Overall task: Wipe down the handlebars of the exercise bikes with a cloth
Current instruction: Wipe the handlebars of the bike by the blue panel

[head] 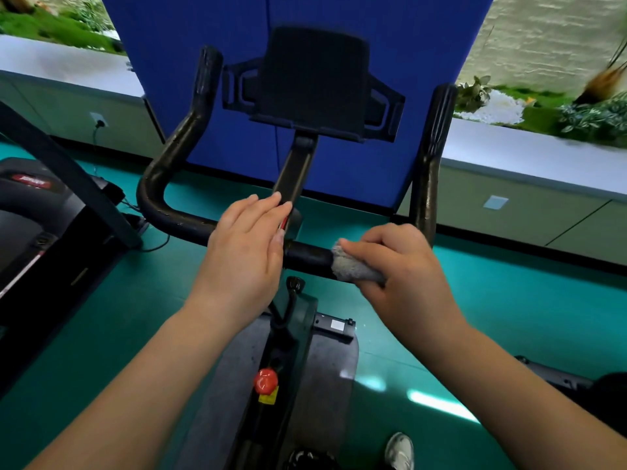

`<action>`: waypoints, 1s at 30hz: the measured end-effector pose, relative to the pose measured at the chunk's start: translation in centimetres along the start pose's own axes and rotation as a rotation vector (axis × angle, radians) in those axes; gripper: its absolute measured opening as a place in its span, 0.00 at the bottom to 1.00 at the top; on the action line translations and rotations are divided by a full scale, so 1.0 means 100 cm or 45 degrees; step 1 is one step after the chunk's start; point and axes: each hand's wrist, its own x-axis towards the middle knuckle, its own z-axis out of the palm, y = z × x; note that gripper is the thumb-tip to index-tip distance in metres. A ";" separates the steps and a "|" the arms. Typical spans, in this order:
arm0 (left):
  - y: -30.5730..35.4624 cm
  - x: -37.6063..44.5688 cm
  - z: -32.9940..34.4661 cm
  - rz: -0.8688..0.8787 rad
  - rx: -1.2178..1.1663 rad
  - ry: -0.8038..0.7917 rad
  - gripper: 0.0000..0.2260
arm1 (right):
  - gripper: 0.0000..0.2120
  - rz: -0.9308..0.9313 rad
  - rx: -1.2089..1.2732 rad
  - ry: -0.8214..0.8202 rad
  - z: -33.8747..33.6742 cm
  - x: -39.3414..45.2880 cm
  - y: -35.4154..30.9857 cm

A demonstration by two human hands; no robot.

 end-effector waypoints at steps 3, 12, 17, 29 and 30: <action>-0.002 0.000 -0.002 0.012 -0.037 -0.027 0.23 | 0.14 -0.076 0.051 -0.078 0.020 0.019 -0.021; 0.000 0.001 -0.005 -0.074 -0.123 -0.054 0.22 | 0.15 -0.009 -0.053 -0.014 0.003 -0.003 -0.004; 0.000 0.002 -0.005 -0.079 -0.120 -0.041 0.24 | 0.16 0.049 -0.043 0.011 0.016 0.004 -0.020; 0.004 0.001 -0.004 -0.077 -0.077 -0.045 0.22 | 0.15 0.129 -0.073 -0.297 -0.010 0.018 -0.010; 0.004 0.001 -0.004 -0.075 -0.075 -0.037 0.23 | 0.13 0.146 -0.064 -0.350 -0.012 0.021 -0.010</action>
